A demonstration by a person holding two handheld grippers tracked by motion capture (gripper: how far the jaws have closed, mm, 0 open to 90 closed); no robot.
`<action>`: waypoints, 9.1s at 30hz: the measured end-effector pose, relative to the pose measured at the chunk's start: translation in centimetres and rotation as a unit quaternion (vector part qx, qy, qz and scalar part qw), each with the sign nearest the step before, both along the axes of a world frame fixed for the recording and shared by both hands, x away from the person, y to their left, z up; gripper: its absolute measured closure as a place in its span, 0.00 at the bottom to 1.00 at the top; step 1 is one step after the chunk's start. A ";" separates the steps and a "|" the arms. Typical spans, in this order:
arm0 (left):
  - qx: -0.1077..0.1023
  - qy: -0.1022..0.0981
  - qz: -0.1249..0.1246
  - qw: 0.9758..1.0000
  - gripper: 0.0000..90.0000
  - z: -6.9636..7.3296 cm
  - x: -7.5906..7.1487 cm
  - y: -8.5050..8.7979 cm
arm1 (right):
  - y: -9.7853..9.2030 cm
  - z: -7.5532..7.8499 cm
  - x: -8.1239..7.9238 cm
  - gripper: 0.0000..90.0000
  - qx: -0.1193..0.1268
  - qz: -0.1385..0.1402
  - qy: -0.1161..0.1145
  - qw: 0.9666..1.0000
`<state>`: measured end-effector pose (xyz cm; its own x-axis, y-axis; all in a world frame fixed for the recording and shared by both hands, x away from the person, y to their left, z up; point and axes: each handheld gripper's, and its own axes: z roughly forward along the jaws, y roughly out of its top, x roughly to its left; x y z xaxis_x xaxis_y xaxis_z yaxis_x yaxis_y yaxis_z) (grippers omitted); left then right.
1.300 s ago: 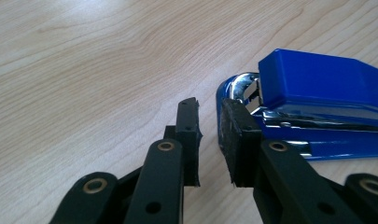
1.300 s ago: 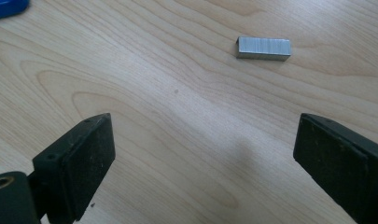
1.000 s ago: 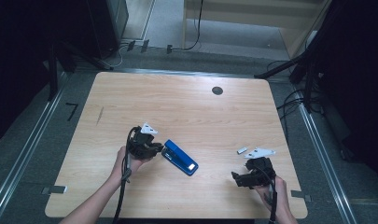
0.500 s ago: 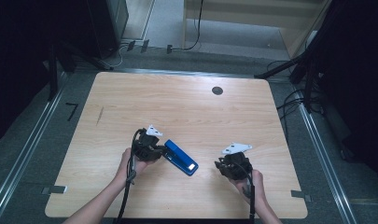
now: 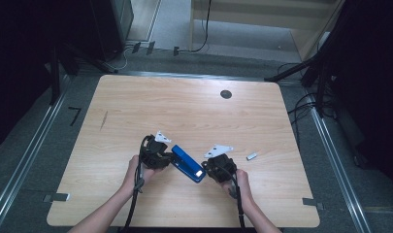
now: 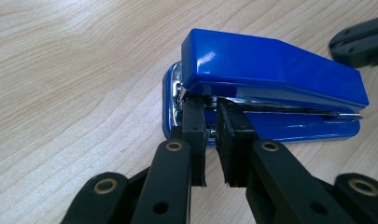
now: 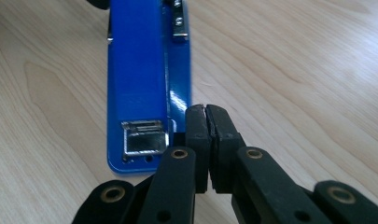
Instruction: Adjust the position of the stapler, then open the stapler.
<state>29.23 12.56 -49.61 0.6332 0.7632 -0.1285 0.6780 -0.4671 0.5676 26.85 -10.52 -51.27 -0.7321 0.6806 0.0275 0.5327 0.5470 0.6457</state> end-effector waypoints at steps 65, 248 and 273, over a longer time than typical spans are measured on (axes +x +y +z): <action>0.016 -0.027 0.016 0.999 0.39 0.3 -2.4 -3.8 | -11.3 1.6 -2.0 0.15 0.009 -0.127 0.050 0.991; 0.012 -0.057 -0.209 0.976 0.15 1.4 -1.6 -5.4 | -7.2 2.8 -1.0 0.14 0.034 -0.015 0.048 0.998; 0.033 -0.062 -0.279 0.958 0.53 0.8 -0.5 -11.1 | -8.1 1.5 -0.4 0.15 0.012 -0.019 0.067 0.997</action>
<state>28.75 1.43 -48.78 0.9520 0.3058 0.0112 0.2419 -0.7745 0.5846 26.49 -18.59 -49.75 -0.6936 0.7064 0.1410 0.6363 0.5090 0.5796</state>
